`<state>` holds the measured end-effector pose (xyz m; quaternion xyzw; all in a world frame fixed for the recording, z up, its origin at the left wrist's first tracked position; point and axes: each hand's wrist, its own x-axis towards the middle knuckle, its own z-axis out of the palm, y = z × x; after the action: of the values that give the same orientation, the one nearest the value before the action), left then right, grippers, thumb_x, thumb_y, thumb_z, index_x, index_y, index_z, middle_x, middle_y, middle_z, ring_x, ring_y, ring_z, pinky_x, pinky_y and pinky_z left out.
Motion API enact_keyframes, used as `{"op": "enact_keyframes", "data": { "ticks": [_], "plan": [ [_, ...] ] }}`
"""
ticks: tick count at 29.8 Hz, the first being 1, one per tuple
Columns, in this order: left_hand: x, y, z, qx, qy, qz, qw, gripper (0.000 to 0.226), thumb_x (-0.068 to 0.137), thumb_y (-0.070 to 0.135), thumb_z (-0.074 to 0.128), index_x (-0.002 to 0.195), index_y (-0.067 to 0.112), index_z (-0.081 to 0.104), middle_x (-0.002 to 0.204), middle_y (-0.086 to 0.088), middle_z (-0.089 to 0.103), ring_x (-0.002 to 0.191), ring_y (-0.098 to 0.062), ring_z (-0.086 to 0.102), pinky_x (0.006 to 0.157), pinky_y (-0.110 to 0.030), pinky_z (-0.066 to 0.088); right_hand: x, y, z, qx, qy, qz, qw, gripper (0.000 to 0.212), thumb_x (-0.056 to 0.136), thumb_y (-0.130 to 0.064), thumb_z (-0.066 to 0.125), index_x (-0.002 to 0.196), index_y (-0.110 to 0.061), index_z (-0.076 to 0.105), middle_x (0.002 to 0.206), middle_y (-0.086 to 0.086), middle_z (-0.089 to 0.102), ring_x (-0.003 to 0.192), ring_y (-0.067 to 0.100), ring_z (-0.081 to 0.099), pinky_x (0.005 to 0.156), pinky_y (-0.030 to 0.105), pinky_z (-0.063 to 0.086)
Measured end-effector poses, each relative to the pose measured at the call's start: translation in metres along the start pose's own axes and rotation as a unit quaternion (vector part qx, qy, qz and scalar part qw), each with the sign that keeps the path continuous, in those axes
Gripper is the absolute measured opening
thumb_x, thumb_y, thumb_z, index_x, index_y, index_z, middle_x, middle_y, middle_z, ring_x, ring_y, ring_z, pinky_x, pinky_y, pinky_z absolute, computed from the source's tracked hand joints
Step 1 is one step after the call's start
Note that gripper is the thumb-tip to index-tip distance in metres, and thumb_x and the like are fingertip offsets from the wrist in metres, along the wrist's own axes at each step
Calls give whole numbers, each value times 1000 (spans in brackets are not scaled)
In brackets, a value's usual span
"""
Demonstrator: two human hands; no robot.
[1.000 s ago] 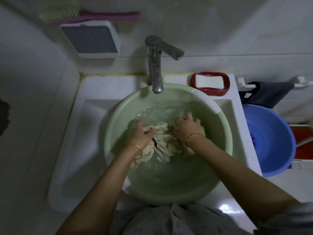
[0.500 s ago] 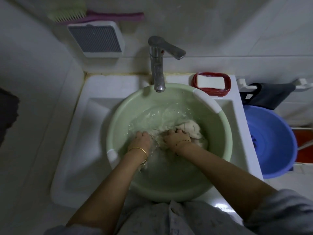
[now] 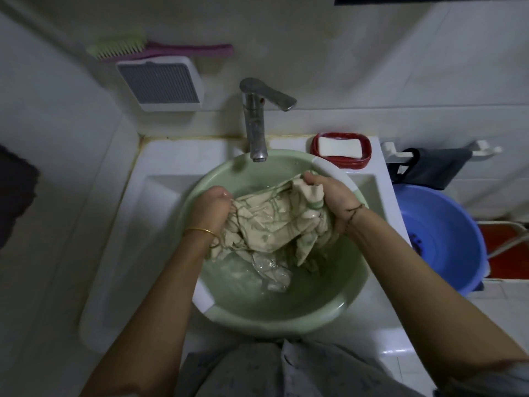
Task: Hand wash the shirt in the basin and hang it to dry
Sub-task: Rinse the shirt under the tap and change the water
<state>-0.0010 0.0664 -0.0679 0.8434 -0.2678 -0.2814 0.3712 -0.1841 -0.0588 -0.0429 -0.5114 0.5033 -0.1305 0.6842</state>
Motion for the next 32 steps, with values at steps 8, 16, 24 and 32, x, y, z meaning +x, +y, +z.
{"op": "enact_keyframes", "data": {
  "ticks": [8, 16, 24, 32],
  "plan": [
    [-9, -19, 2, 96, -32, 10, 995, 14, 81, 12, 61, 88, 17, 50, 87, -8, 60, 81, -25, 57, 75, -31, 44, 13, 15, 3, -329, 48, -65, 941, 35, 95, -40, 49, 106, -8, 58, 97, 5, 57, 92, 21, 52, 83, 29, 40],
    [-4, -34, 25, 275, 34, 201, 939, 25, 66, 12, 51, 87, 12, 64, 95, -13, 61, 96, -36, 54, 88, -39, 39, 22, 25, 21, -547, 81, -161, 817, 22, 93, -9, 42, 108, -11, 57, 113, 11, 55, 105, 31, 53, 87, 40, 47],
    [-13, -30, 46, 469, -244, 64, 846, 42, 88, 41, 53, 125, 22, 53, 133, -5, 53, 123, -28, 46, 100, -33, 38, 41, 61, 28, -591, -1, -17, 806, 57, 90, -24, 55, 140, -19, 29, 143, 12, 37, 129, 35, 36, 100, 46, 38],
    [-14, -8, 48, 218, -149, 5, 964, 32, 80, 12, 62, 111, 7, 64, 117, -11, 63, 106, -26, 59, 87, -26, 45, 40, 62, 26, -351, -151, 1, 924, 21, 75, 1, 73, 87, -13, 64, 90, 4, 63, 87, 15, 53, 70, 17, 45]
  ]
}}
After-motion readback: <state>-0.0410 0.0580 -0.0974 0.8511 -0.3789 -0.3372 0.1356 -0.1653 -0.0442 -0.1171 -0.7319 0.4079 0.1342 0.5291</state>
